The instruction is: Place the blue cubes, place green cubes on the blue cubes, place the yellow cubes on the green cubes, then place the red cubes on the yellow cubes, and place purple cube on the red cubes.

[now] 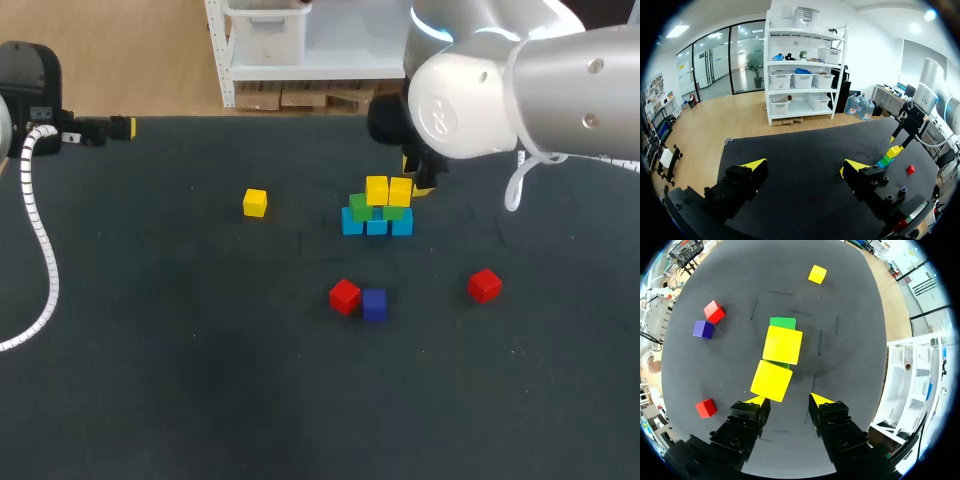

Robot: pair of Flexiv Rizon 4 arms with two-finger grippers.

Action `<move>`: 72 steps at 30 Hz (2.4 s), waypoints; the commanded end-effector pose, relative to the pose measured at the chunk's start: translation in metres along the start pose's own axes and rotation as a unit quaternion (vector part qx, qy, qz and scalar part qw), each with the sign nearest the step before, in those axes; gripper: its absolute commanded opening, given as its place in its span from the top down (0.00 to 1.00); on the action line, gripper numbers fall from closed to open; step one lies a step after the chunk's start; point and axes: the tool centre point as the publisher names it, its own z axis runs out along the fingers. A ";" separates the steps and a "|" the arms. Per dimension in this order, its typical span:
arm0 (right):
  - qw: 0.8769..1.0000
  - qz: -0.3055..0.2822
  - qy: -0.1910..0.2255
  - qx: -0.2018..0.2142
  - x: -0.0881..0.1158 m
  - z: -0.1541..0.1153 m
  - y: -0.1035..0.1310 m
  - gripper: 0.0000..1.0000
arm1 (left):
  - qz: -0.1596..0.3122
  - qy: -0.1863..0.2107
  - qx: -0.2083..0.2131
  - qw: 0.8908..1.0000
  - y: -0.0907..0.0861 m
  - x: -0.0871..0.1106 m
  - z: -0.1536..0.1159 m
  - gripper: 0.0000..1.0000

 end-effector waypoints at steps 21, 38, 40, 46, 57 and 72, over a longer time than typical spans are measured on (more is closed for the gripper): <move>1.000 0.002 -0.001 0.010 -0.003 0.001 -0.006 0.47 | 0.001 -0.001 0.014 1.000 0.004 0.000 0.000 0.00; 1.000 0.001 0.008 0.014 0.002 -0.001 -0.005 0.00 | 0.001 -0.001 0.014 1.000 0.004 0.000 0.000 0.00; 1.000 0.004 0.008 0.017 0.007 -0.007 -0.002 0.00 | 0.001 -0.001 0.014 1.000 0.004 0.000 0.000 0.00; 0.999 0.030 -0.017 0.030 0.026 -0.027 0.004 0.00 | 0.001 -0.001 0.014 1.000 0.004 0.000 0.000 0.00; 0.979 0.133 -0.134 0.079 0.052 -0.068 0.002 0.00 | 0.001 -0.001 0.014 1.000 0.004 0.000 0.000 0.00; 0.908 0.273 -0.261 0.182 0.096 -0.091 0.003 0.00 | 0.001 -0.001 0.014 1.000 0.004 0.000 0.000 0.00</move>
